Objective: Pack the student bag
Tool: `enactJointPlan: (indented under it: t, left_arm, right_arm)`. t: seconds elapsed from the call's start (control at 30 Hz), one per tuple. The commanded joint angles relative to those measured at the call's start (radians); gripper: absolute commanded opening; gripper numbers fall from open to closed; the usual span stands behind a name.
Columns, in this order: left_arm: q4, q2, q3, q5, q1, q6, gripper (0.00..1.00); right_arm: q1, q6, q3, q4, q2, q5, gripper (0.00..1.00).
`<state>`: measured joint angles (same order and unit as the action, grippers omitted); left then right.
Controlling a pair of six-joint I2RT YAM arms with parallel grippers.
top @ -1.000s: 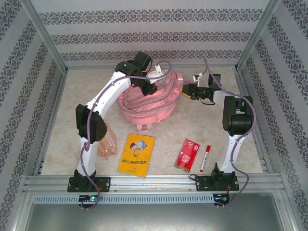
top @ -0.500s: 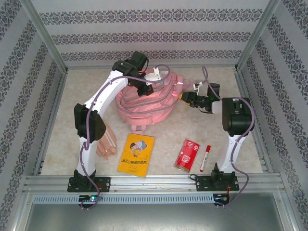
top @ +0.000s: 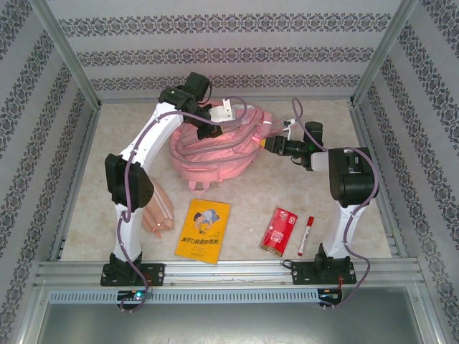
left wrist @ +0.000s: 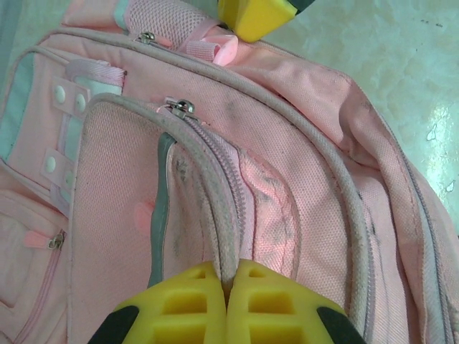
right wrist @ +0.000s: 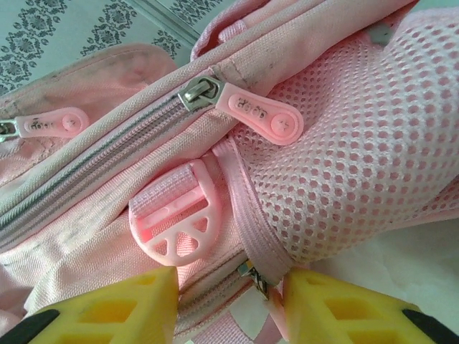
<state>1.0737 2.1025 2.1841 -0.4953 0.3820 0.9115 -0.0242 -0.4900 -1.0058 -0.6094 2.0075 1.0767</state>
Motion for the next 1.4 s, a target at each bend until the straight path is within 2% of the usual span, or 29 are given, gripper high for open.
enactJointPlan:
  t: [0.0, 0.2, 0.3, 0.37, 0.43, 0.63, 0.7, 0.8, 1.03, 1.2, 1.37]
  left_arm:
    - [-0.103, -0.074, 0.033, -0.094, -0.027, 0.042, 0.0]
    - [-0.11, -0.066, 0.044, -0.106, -0.04, 0.048, 0.0]
    - [-0.114, -0.068, 0.049, -0.131, -0.048, 0.051, 0.0]
    - [-0.118, -0.068, 0.056, -0.139, -0.053, 0.048, 0.0]
    - [-0.127, -0.07, 0.057, -0.138, -0.054, 0.049, 0.0]
    - [-0.13, -0.073, 0.048, -0.132, -0.056, 0.055, 0.0]
    - [-0.126, -0.075, 0.045, -0.137, -0.056, 0.06, 0.0]
    - [-0.12, -0.079, 0.046, -0.15, -0.057, 0.059, 0.0]
    - [-0.119, -0.084, 0.046, -0.172, -0.058, 0.06, 0.0]
    - [-0.117, -0.083, 0.046, -0.188, -0.06, 0.055, 0.0]
    - [-0.117, -0.082, 0.045, -0.199, -0.061, 0.058, 0.0]
  right_arm:
    - [-0.02, 0.062, 0.017, -0.049, -0.031, 0.056, 0.42]
    - [-0.031, 0.096, 0.027, -0.03, -0.044, 0.047, 0.27]
    - [-0.033, 0.108, 0.031, -0.031, -0.048, 0.046, 0.1]
    - [-0.037, 0.119, 0.037, -0.033, -0.053, 0.04, 0.04]
    - [-0.039, 0.133, 0.048, -0.035, -0.063, 0.03, 0.0]
    - [-0.044, 0.155, 0.063, -0.014, -0.088, -0.032, 0.0]
    - [-0.042, 0.164, 0.062, 0.071, -0.114, -0.171, 0.22]
    - [-0.035, 0.156, 0.085, 0.086, -0.152, -0.28, 0.33]
    - [-0.023, 0.122, 0.038, 0.151, -0.104, -0.174, 0.41]
    - [-0.028, 0.075, 0.02, 0.204, -0.095, -0.227, 0.48]
    - [-0.041, 0.067, -0.01, 0.198, -0.068, -0.226, 0.49]
